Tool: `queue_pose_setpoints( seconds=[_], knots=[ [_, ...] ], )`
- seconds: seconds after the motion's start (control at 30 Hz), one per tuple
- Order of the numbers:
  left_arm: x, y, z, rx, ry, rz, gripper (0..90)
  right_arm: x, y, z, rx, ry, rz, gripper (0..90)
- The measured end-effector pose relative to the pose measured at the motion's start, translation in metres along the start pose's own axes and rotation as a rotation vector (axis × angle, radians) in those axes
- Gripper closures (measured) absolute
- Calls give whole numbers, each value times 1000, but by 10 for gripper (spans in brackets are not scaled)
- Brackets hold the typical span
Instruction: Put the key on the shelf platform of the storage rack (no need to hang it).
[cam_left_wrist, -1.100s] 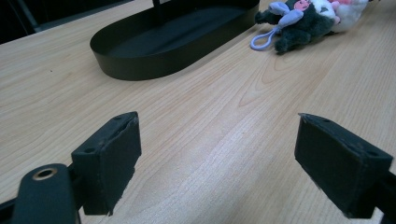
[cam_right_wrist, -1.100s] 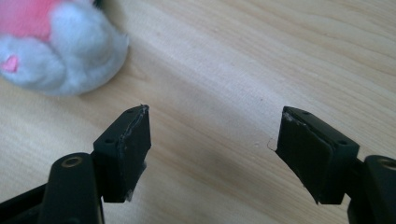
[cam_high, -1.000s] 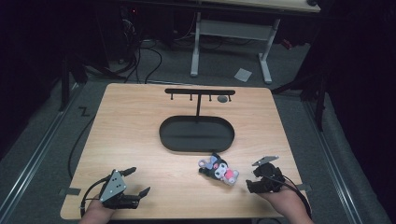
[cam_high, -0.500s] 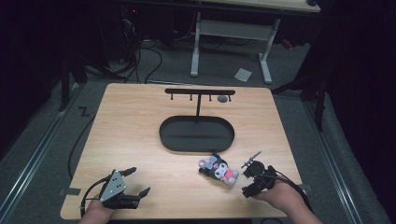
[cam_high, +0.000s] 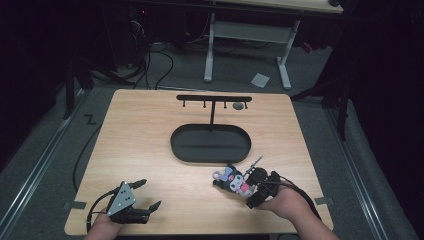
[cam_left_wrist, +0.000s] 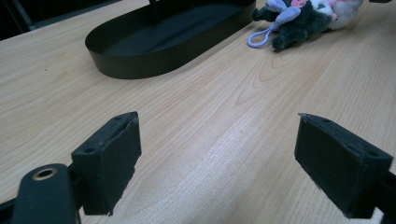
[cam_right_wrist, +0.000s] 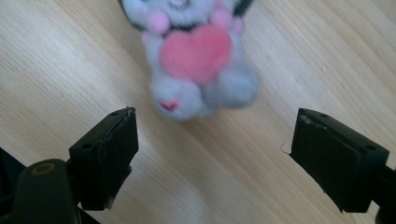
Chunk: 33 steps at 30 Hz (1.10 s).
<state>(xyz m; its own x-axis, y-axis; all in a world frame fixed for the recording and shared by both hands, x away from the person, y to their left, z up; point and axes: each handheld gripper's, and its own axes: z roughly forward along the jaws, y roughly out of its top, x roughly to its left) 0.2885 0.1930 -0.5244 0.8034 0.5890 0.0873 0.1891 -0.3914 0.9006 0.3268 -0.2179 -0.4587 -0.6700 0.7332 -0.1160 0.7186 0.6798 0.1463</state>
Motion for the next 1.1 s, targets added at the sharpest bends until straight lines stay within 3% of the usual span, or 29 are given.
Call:
queue_pose_setpoints(
  seconds=[0.27,0.5,0.8,1.1],
  knots=[
    [0,0,0,1,-2,1,151,12,23,10,-9,-7,-41,8],
    [1,0,0,0,-4,-3,151,14,38,24,18,-1,-48,5],
    [1,0,-1,-3,-4,-4,151,12,46,35,48,-23,-56,182],
    [1,0,0,-1,-4,-4,151,10,40,35,50,14,-35,300]
  ],
)
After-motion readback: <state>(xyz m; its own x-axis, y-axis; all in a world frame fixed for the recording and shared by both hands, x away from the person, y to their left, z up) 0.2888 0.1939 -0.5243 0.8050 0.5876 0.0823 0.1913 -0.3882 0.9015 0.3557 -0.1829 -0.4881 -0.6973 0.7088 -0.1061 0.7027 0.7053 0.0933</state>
